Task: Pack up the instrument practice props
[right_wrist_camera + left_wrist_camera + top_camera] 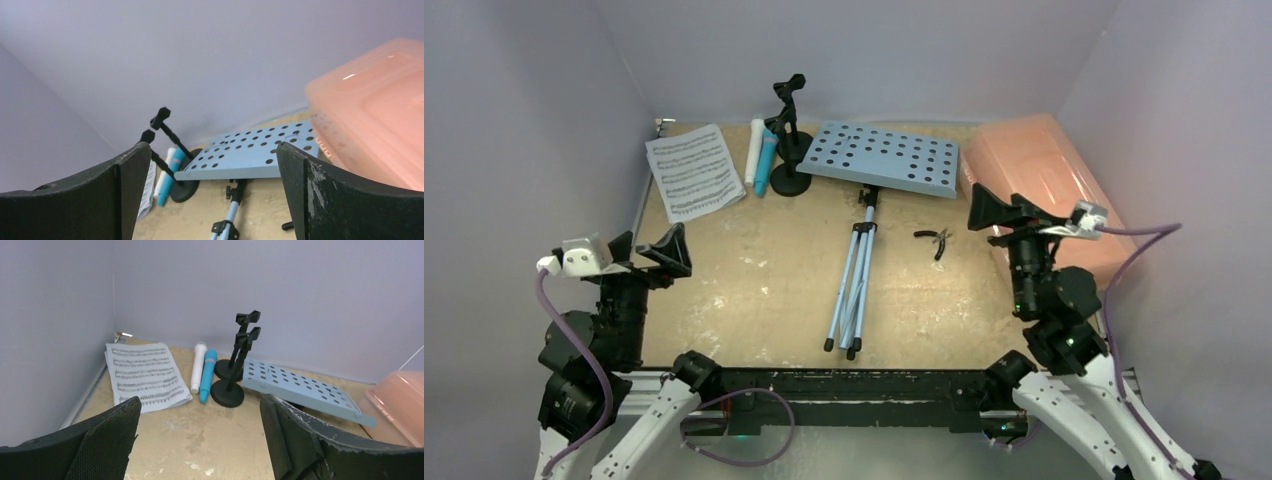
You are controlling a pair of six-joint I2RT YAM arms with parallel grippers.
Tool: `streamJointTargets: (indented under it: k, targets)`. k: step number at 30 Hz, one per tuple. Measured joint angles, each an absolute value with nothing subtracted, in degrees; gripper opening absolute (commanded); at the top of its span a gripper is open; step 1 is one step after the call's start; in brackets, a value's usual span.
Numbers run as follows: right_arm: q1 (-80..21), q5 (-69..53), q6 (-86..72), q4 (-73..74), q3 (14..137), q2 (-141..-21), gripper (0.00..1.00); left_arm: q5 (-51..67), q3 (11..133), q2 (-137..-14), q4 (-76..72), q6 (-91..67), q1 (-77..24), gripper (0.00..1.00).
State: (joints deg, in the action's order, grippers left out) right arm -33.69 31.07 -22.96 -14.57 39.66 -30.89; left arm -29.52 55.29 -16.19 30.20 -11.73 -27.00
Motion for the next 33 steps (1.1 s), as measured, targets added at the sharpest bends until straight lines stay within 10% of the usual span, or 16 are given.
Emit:
streamJointTargets:
  k: [13, 33]
  targets:
    - [-33.69, 41.47, -15.4, 4.01, 45.15, -19.18, 0.98, -32.05, 43.22, -3.88, 16.75, -5.39, -27.0, 0.91]
    - [-33.69, 46.98, -3.66, -5.74, 34.0, -9.37, 0.98, -32.27, 36.67, -0.62, 11.55, -1.83, -24.91, 0.99]
